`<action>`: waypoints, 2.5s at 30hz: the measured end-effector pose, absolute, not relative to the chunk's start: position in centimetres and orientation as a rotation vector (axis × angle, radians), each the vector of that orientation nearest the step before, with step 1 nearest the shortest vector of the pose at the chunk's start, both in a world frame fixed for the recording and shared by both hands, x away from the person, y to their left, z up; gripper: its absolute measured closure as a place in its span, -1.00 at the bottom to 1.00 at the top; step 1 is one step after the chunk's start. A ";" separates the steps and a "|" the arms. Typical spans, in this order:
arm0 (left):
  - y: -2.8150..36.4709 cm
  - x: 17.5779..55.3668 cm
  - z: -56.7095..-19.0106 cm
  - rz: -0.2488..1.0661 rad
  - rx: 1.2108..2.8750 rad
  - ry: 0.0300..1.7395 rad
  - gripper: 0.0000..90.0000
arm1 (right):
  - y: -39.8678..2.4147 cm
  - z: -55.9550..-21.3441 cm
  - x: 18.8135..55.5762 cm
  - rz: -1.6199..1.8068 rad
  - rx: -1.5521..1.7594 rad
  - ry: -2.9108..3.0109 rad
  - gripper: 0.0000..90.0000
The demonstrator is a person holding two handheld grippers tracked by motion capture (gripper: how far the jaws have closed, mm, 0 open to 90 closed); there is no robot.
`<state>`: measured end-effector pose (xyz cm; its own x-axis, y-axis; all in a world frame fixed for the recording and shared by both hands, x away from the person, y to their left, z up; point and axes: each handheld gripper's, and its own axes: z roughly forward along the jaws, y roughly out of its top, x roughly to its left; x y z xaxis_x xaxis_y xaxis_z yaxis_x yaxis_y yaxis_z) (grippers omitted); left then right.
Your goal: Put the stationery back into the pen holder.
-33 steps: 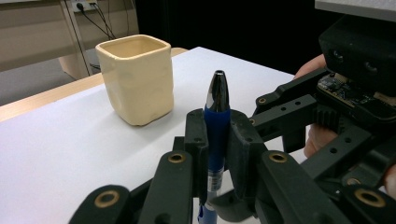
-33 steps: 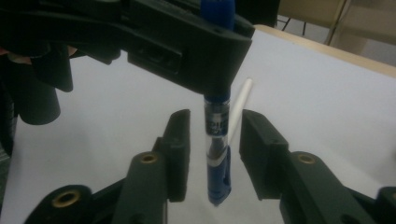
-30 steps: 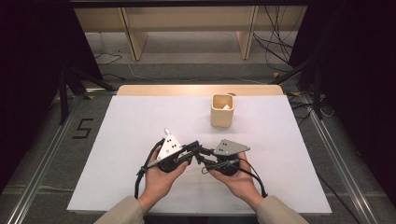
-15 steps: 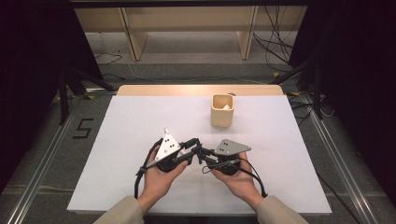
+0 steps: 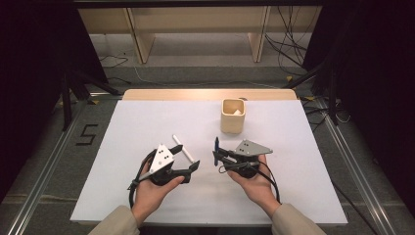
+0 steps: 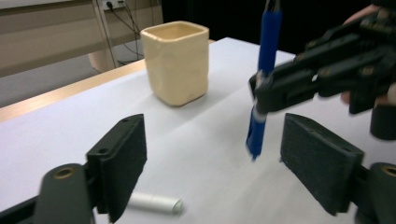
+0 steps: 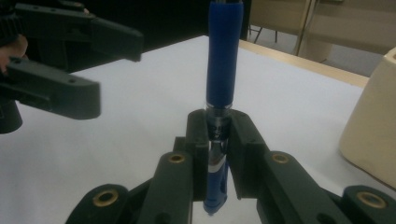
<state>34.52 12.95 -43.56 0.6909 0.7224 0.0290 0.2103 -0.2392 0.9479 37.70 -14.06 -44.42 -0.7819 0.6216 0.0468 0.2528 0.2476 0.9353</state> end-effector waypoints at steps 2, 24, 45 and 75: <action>13.7 34.2 -43.7 0.609 1.804 0.744 -0.55 | -14.2 -44.4 37.8 1.548 0.811 2.181 0.77; 18.7 32.9 -45.4 0.628 1.812 0.839 -0.62 | -16.4 -42.8 40.0 1.506 0.904 2.069 0.77; 18.7 33.2 -45.9 0.616 1.816 0.855 -0.59 | -18.0 -39.9 43.0 1.500 0.958 1.942 0.77; 18.4 33.2 -46.1 0.609 1.823 0.852 -0.57 | -18.9 -37.5 48.5 1.448 1.044 1.802 0.77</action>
